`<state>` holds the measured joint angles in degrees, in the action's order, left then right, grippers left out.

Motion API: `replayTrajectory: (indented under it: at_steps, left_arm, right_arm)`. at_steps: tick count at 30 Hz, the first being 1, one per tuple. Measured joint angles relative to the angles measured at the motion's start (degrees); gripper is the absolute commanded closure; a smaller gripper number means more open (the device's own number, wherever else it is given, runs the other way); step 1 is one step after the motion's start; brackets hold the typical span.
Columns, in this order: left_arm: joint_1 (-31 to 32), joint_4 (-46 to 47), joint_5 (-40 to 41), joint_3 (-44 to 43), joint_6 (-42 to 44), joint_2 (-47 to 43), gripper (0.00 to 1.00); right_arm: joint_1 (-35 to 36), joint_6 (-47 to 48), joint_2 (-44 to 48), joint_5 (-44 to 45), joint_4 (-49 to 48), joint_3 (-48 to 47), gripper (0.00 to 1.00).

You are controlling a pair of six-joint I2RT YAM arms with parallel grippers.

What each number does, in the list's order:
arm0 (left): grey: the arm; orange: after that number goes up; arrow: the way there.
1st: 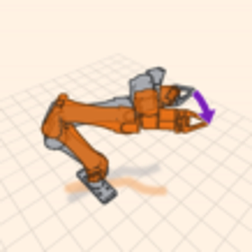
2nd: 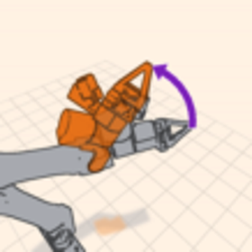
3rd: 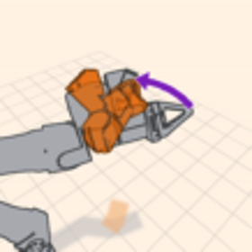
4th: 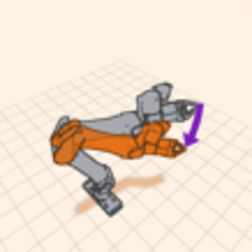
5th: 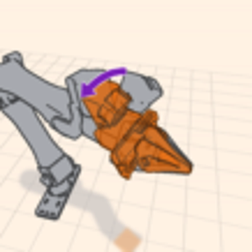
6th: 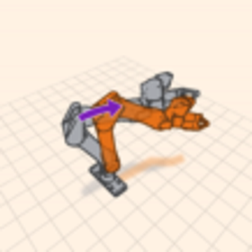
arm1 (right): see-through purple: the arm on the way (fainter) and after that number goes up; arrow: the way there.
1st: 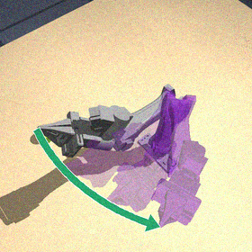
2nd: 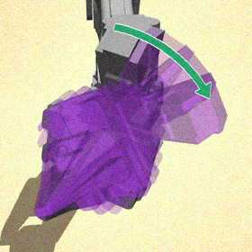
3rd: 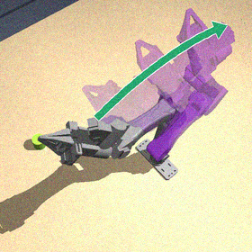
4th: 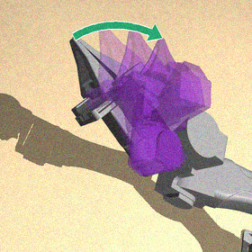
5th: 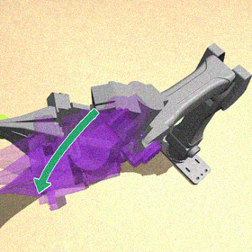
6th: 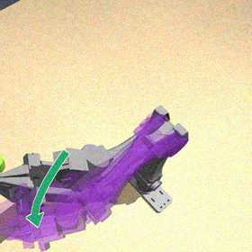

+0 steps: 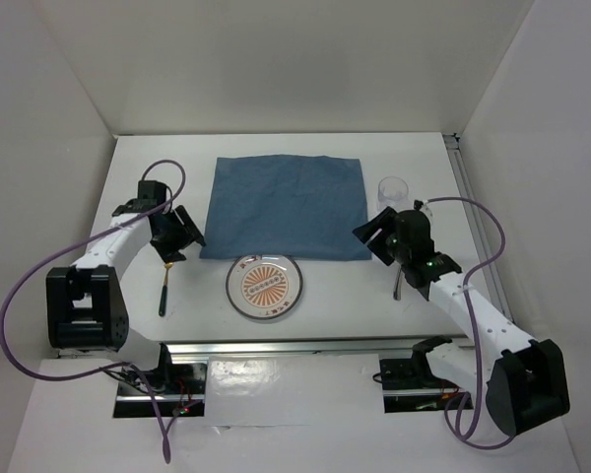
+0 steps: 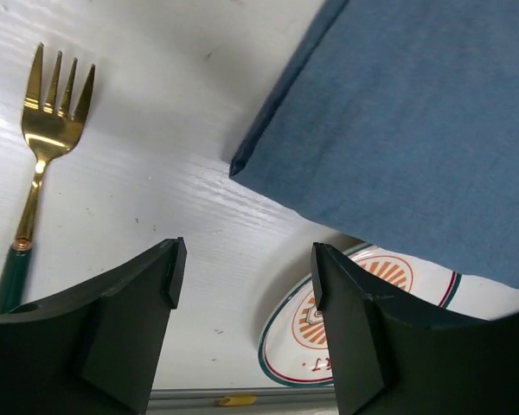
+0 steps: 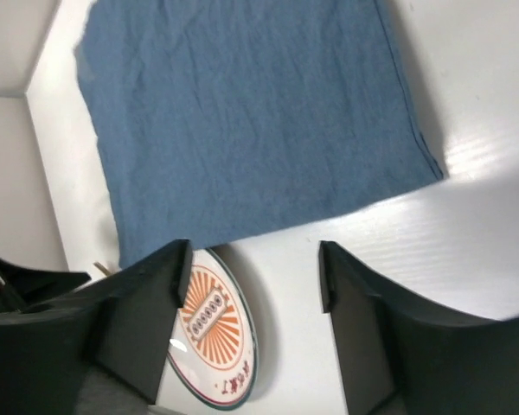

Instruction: Set the dinner table for one person

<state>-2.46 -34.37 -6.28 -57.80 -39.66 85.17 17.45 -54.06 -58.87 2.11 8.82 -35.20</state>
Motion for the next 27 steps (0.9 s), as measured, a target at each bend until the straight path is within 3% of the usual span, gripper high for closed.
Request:
replayTrajectory:
  at_steps: [6,11,15,17,20,21,24,27]
  left_arm:
    - [-0.26,2.54,-3.04,0.17,-2.64,8.76,0.28]
    - [-0.26,4.9,-4.37,1.95,-3.8,9.35,0.3]
    - [-0.22,7.63,-6.01,4.02,-5.11,9.92,0.37]
    - [-0.11,8.76,-6.93,4.2,-5.79,10.34,0.44]
    - [0.0,10.95,-7.67,4.22,-6.51,11.5,0.81]
    - [0.0,11.61,-7.98,4.15,-6.56,12.22,1.0]
    - [0.04,12.28,-9.18,3.67,-6.97,12.92,1.0]
    - [0.33,12.35,-8.98,3.21,-6.95,13.11,1.0]
  right_arm:
    - [0.0,-2.27,-1.73,-2.47,0.9,2.27,0.24]
    - [0.0,-3.13,-3.08,-3.26,0.85,2.36,0.22]
    - [0.0,-3.32,-4.37,-3.5,0.74,2.36,0.22]
    - [0.0,-3.45,-5.09,-4.09,0.61,2.36,0.22]
    - [-0.24,-4.24,-6.14,-4.96,-0.66,2.91,0.22]
    - [-0.44,-4.92,-6.58,-5.38,-1.33,3.3,0.22]
    - [-1.22,-6.27,-8.37,-5.57,-2.99,4.7,0.31]
    - [-1.6,-7.93,-11.74,-5.57,-5.09,5.62,0.32]
